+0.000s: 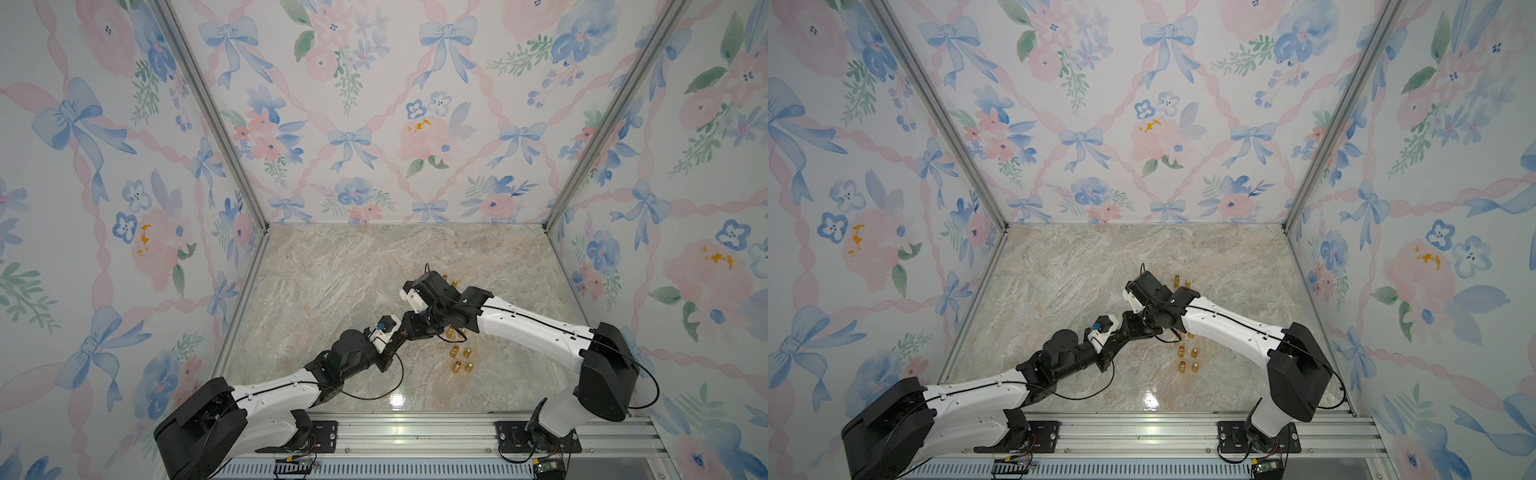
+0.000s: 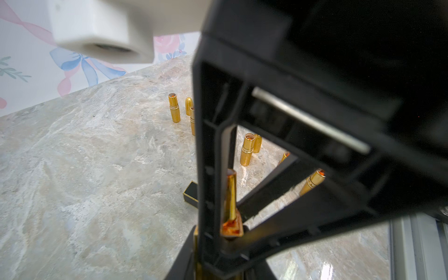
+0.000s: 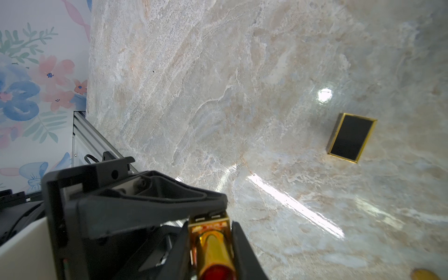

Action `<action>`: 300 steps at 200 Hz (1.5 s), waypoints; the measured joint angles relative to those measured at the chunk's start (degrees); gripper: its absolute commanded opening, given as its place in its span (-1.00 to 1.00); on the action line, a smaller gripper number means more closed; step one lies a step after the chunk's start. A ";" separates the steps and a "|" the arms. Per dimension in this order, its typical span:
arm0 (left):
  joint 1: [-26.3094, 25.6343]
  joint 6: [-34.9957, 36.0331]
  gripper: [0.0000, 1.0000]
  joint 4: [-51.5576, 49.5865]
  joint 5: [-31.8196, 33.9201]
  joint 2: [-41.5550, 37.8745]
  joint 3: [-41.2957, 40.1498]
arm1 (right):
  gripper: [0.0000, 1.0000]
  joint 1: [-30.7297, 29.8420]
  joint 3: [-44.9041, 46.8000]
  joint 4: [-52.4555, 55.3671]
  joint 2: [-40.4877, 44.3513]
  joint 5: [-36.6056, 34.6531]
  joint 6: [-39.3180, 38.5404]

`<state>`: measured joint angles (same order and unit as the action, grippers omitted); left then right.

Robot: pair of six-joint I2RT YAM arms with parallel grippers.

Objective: Open the lipstick cap
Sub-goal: Place the lipstick at the center of the board.

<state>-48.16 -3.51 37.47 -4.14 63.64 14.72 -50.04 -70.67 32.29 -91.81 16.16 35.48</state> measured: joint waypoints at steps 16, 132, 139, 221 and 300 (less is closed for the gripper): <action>-0.07 0.00 0.13 1.42 0.55 -0.04 0.00 | -0.58 0.07 -0.46 0.66 -0.48 -3.13 0.11; 0.66 -7.72 0.25 1.44 16.20 -10.62 -6.93 | -0.56 -3.63 -10.16 2.93 -15.96 -24.35 -0.74; 0.81 -8.04 0.25 1.36 17.00 -11.32 -7.26 | -0.56 -3.82 -10.51 2.95 -16.81 -25.00 -0.72; 1.51 -9.66 0.27 -1.25 20.31 -13.18 -8.22 | -0.52 -6.69 -14.84 3.69 -24.00 -32.06 -0.52; 1.77 -9.68 0.28 -1.40 20.46 -12.81 -8.20 | -0.48 -7.56 -15.67 4.17 -25.03 -35.06 -0.52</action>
<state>-46.39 -13.19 36.07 16.32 50.83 6.52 -57.60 -86.35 36.47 -116.84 -18.90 34.96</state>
